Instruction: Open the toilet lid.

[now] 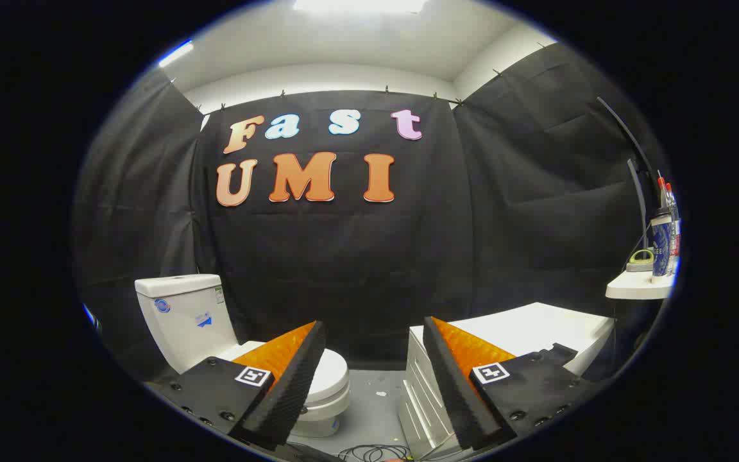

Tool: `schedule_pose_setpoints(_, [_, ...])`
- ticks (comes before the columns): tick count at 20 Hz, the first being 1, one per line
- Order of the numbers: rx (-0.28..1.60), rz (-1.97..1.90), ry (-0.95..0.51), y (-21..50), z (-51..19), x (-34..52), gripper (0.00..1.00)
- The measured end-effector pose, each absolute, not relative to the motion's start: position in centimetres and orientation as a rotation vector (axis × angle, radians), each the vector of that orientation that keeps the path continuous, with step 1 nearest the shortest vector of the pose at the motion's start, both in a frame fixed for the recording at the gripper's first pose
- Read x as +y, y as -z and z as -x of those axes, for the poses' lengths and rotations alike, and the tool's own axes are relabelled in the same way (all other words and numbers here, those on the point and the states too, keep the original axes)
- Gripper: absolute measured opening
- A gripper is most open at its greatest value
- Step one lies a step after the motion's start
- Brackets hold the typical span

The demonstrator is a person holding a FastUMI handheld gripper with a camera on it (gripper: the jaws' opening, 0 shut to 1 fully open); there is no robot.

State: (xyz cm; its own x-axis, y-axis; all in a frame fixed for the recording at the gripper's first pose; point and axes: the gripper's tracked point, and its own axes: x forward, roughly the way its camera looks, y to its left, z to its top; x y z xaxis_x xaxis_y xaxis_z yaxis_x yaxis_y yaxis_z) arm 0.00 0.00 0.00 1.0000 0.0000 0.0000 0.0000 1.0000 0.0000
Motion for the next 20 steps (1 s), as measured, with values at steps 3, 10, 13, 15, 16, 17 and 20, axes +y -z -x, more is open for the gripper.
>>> schedule_pose_setpoints(3, [-0.002, 0.002, 0.006, -0.11, -0.02, -0.14, 0.98])
schedule_pose_setpoints(10, [0.009, -0.006, 0.011, 0.15, 0.20, -0.23, 0.98])
schedule_pose_setpoints(13, [0.014, -0.007, 0.005, 0.25, 0.22, -0.02, 0.98])
schedule_pose_setpoints(15, [0.009, -0.003, 0.002, 0.06, 0.26, 0.07, 0.98])
schedule_pose_setpoints(16, [0.007, 0.000, 0.001, 0.09, 0.32, 0.12, 0.98])
schedule_pose_setpoints(17, [0.006, 0.002, 0.000, 0.06, 0.41, 0.20, 0.98])
schedule_pose_setpoints(20, [0.009, 0.001, -0.003, 0.13, 0.24, 0.28, 0.98])
